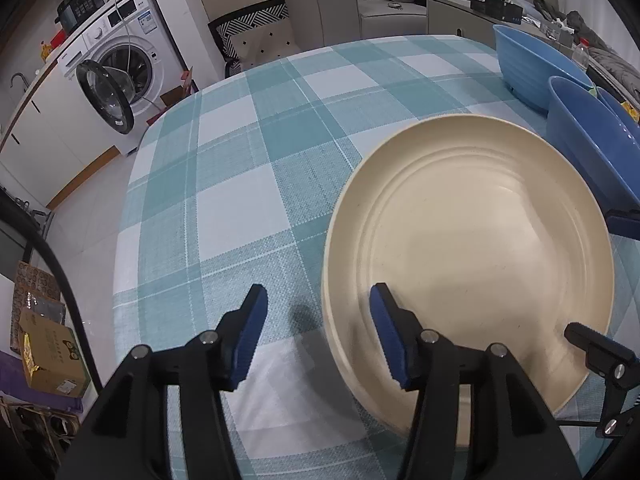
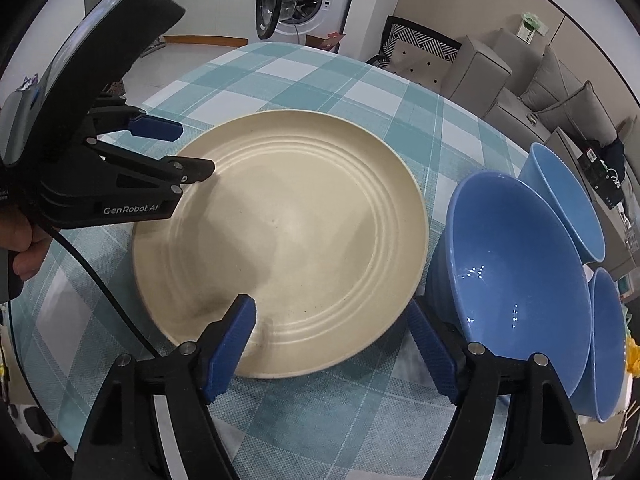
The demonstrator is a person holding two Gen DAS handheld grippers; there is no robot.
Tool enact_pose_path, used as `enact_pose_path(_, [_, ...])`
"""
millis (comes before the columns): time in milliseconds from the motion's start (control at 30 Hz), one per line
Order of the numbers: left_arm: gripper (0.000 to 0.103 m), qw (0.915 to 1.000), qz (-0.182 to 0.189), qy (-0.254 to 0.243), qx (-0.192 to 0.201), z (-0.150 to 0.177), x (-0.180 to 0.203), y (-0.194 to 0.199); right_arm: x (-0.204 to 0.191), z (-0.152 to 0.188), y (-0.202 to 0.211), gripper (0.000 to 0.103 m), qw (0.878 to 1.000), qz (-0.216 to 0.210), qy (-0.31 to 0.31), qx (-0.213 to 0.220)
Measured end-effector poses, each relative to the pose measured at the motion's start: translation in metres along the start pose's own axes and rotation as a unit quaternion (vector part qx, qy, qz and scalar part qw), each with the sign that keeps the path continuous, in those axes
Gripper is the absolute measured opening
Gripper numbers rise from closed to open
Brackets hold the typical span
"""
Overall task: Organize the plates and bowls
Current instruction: 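Open both grippers and release the plate onto the stack, then raise both tools and pull them back from the plate stack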
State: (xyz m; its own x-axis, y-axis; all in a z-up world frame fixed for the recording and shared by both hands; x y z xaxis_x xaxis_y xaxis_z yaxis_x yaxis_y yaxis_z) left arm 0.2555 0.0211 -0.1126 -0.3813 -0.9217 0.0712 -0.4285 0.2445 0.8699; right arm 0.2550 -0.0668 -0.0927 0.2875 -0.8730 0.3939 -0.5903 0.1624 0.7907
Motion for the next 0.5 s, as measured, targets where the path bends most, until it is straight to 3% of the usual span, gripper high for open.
enact_pose_path(100, [0.056,1.0000,0.002,0.001,-0.002,0.002,-0.002,0.002,-0.005,-0.002,0.003,0.085,1.000,0.002,0.011,0.009])
enact_pose_path(200, [0.056,1.0000,-0.002,0.000,-0.003,0.003,-0.003,0.003,-0.018,-0.004,0.008,0.085,0.999,-0.034,0.025,0.016])
enact_pose_path(300, [0.056,1.0000,-0.001,0.002,-0.002,0.005,-0.004,0.005,-0.025,-0.004,0.010,0.085,0.998,-0.005,0.048,0.028])
enact_pose_path(500, [0.056,0.9997,0.017,0.005,0.017,0.003,-0.001,0.016,-0.007,-0.006,0.017,0.086,0.999,-0.031,0.007,0.035])
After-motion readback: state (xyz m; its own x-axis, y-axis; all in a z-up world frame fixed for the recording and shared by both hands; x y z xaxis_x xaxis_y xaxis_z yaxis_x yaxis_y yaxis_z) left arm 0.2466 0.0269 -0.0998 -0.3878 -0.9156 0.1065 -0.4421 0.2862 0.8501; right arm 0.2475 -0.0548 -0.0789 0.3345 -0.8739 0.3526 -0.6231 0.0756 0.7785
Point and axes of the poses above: each gripper's, at about its wrist camera, not at the fingertips, and y roughly against the way its jaws point, x to its right, z to its underside, the point moved 6 cm from there along -y, roughly the way its jaws point, and after that the axes turned 13 degrees about z, right-handed, at the moved point
